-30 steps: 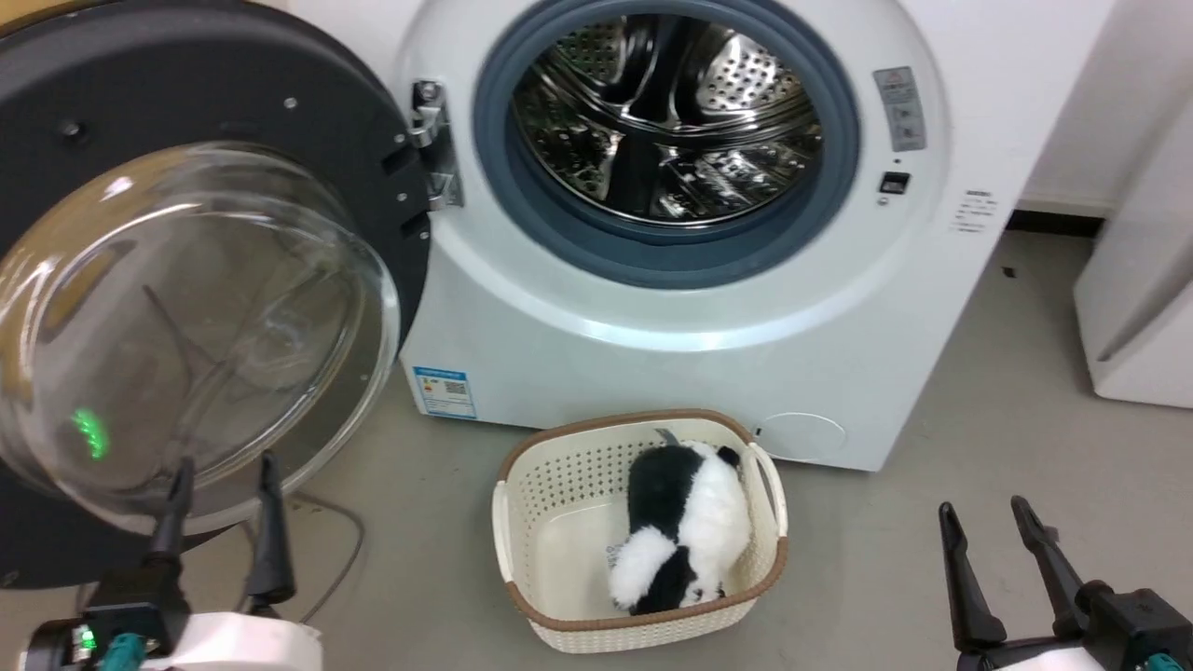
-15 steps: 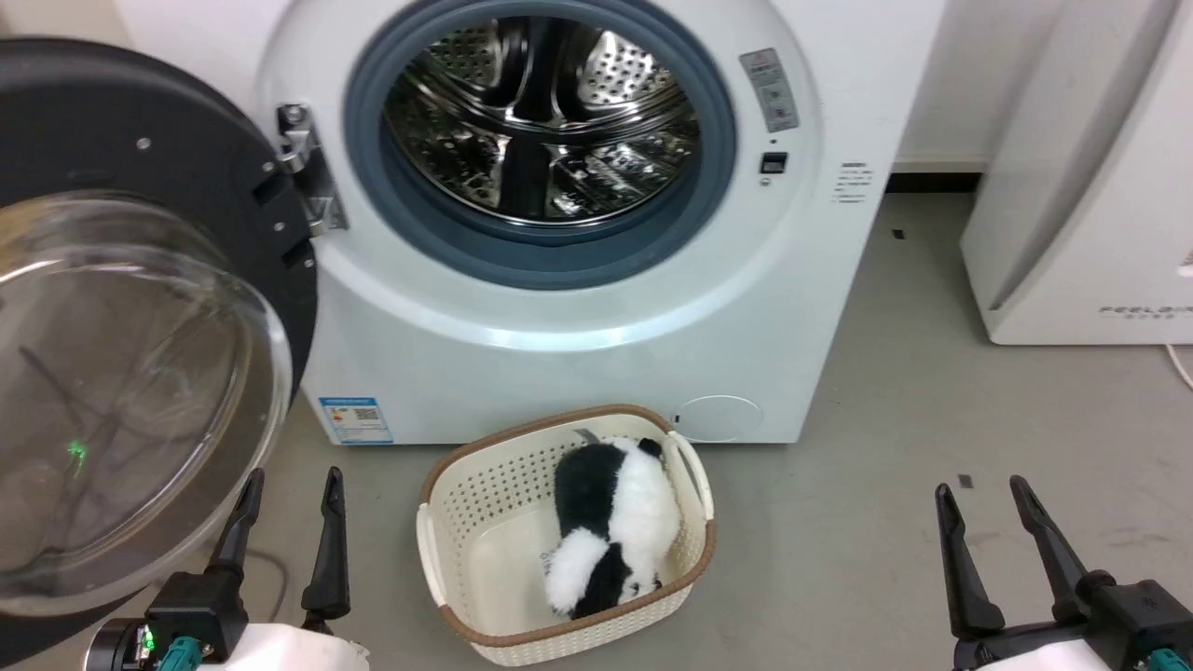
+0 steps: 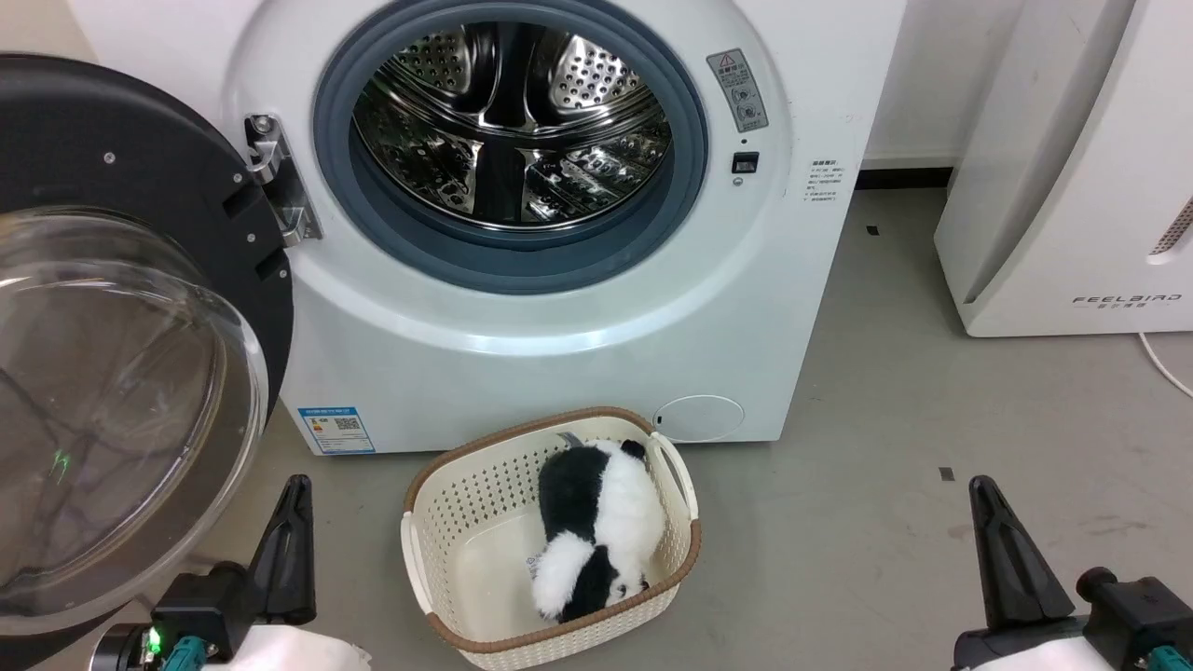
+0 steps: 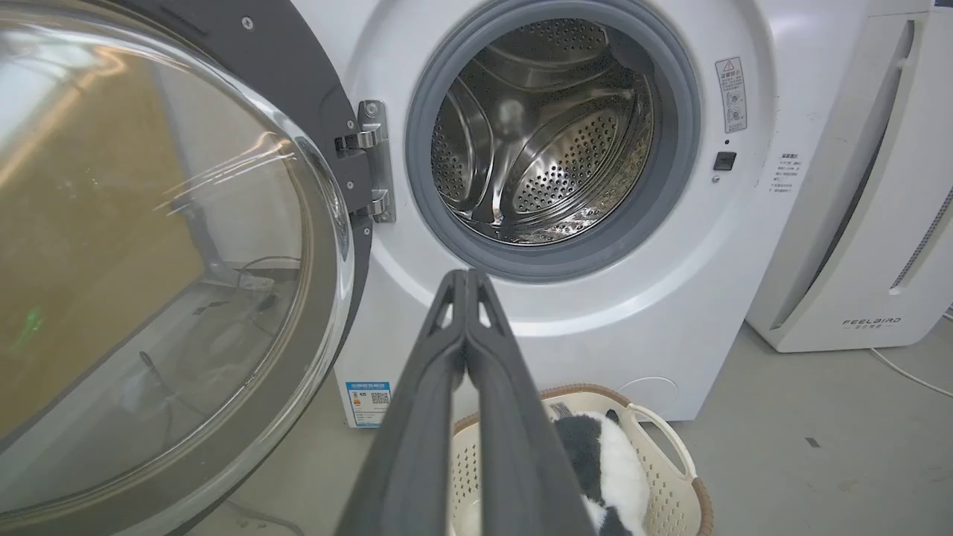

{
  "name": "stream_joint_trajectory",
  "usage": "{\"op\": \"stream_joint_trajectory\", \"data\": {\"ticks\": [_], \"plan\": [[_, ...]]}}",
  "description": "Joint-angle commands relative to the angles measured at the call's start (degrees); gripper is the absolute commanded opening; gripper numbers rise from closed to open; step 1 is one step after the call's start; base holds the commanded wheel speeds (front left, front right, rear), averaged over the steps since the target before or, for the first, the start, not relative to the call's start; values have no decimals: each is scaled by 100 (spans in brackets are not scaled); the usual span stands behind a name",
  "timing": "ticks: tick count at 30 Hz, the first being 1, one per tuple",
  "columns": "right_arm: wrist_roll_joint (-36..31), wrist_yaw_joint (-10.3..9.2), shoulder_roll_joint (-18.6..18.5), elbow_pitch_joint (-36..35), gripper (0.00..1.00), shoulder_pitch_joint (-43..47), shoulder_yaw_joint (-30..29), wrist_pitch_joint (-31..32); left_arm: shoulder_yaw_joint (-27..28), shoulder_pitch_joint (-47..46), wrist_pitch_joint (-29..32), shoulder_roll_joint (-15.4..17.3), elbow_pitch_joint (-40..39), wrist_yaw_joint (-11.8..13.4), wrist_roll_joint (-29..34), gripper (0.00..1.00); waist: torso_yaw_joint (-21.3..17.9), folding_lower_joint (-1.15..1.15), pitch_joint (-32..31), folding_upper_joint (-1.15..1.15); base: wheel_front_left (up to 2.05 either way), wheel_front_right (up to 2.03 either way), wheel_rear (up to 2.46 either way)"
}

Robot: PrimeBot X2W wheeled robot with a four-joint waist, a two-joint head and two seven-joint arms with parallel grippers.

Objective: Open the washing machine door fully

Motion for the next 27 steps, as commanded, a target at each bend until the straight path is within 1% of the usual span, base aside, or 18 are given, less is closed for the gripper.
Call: {"op": "stream_joint_trajectory", "data": {"ticks": [1,27], "plan": [[-22,0,1,-8,0,-18,11,35,-8,-5,40,-7,-23,25,17,0,4,0,0,0,0,0,0],[-132,1,5,-48,0,-113,77,352,-153,-31,356,-29,-160,158,106,0,34,0,-2,0,0,0,0]]}}
